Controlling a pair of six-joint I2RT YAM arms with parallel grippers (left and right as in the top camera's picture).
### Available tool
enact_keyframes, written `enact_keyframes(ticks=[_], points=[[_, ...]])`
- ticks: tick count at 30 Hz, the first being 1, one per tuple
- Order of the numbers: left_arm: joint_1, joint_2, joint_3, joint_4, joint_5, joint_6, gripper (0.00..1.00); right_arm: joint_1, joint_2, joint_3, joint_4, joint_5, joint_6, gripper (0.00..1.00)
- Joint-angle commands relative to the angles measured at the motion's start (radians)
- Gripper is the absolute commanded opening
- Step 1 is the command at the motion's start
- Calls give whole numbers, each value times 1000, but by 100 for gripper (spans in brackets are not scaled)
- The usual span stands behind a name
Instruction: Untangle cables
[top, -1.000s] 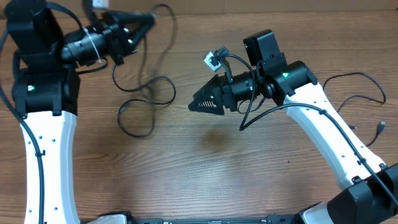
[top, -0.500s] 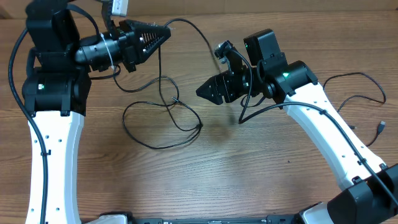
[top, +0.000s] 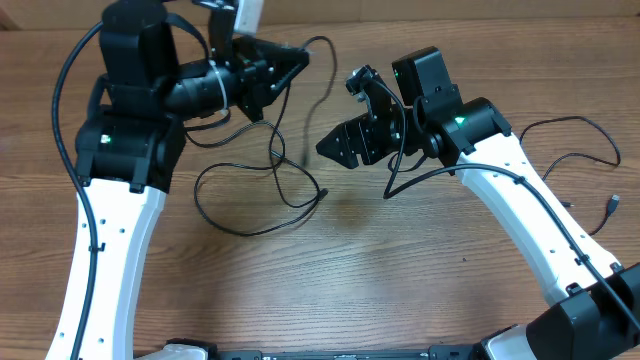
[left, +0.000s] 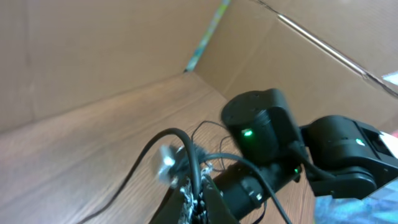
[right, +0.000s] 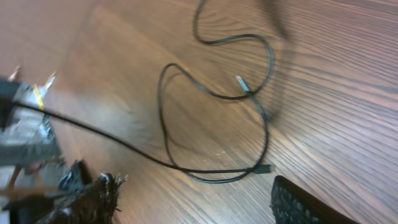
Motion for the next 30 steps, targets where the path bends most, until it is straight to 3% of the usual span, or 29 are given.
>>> enact_keyframes(ticks=[1, 12, 18, 22, 25, 30], points=[[-8, -7, 18, 74, -7, 34, 4, 3, -29, 18, -3, -120, -72, 80], [-9, -7, 18, 431, -5, -273, 4, 3, -29, 18, 50, -321, -74, 85], [-10, -7, 18, 516, 6, -389, 4, 3, -29, 18, 102, -237, -66, 84], [-10, -7, 18, 496, -52, -412, 4, 3, -29, 18, 92, 33, 27, 82], [-10, -7, 18, 396, -155, -431, 4, 3, -29, 18, 82, 207, 98, 82], [-43, 0, 18, 176, -338, -432, 4, 3, -29, 18, 99, 227, 100, 83]])
